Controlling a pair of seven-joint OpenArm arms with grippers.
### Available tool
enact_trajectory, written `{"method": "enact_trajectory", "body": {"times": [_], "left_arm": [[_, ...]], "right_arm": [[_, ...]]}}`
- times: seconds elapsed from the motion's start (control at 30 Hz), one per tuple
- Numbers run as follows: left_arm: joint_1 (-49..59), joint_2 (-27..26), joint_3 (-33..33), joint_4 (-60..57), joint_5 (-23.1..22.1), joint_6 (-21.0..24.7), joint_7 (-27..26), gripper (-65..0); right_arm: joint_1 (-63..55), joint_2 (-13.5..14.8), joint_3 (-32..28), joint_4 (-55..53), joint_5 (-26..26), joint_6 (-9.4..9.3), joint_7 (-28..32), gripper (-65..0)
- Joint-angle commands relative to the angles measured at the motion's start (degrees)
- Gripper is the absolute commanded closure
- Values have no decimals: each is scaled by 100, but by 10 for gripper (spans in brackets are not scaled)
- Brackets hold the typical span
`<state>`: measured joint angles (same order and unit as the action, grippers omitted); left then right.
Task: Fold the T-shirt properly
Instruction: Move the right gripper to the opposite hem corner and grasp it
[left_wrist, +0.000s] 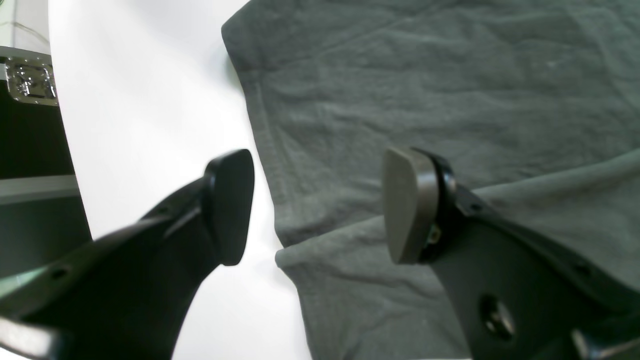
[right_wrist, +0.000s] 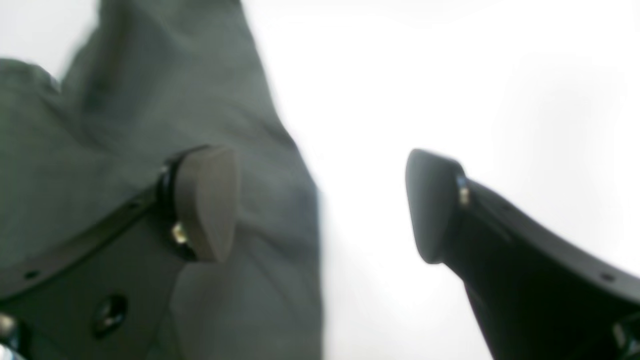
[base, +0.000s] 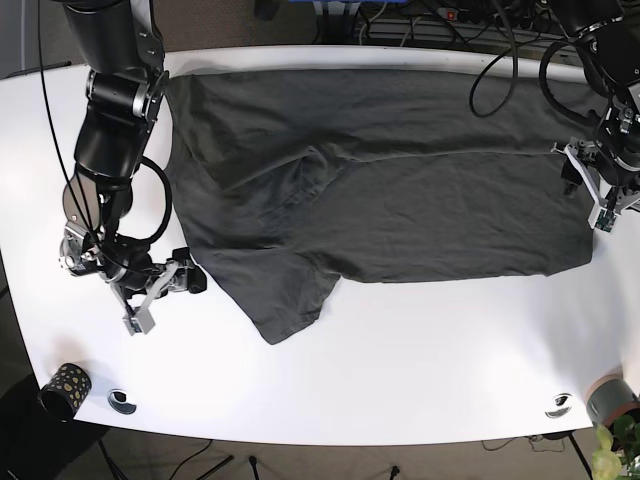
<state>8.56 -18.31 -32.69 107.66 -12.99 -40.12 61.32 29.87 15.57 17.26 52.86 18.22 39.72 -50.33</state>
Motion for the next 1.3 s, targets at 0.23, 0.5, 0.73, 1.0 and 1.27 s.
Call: {"method": "enact_trajectory", "body": {"times": [0.23,0.5,0.73,1.0,1.27], "left_arm": [[-51,-108,-41,87,-41,12,-88,-372],[-43,-126,-50,78,-6,12,-88,-372],[-447,-64,-15,-168,768,12,-88,-374],[-1669,103,-41,-1258,1752,12,-88,-376],[-2873,85,-15,-2928,1902,517,-246,-378]], "right_arm": [[499,109,-860,-1458,29,28,1723,-495],[323,38,-1326,-1633,82,28,1969,-495],[306,-146,-1370,-1633,29,28,1969,-495],[306,-269,-1378,-1633,29,28,1995,-284],[306,-296,-1378,-1633,20,28,1995,-33]]}}
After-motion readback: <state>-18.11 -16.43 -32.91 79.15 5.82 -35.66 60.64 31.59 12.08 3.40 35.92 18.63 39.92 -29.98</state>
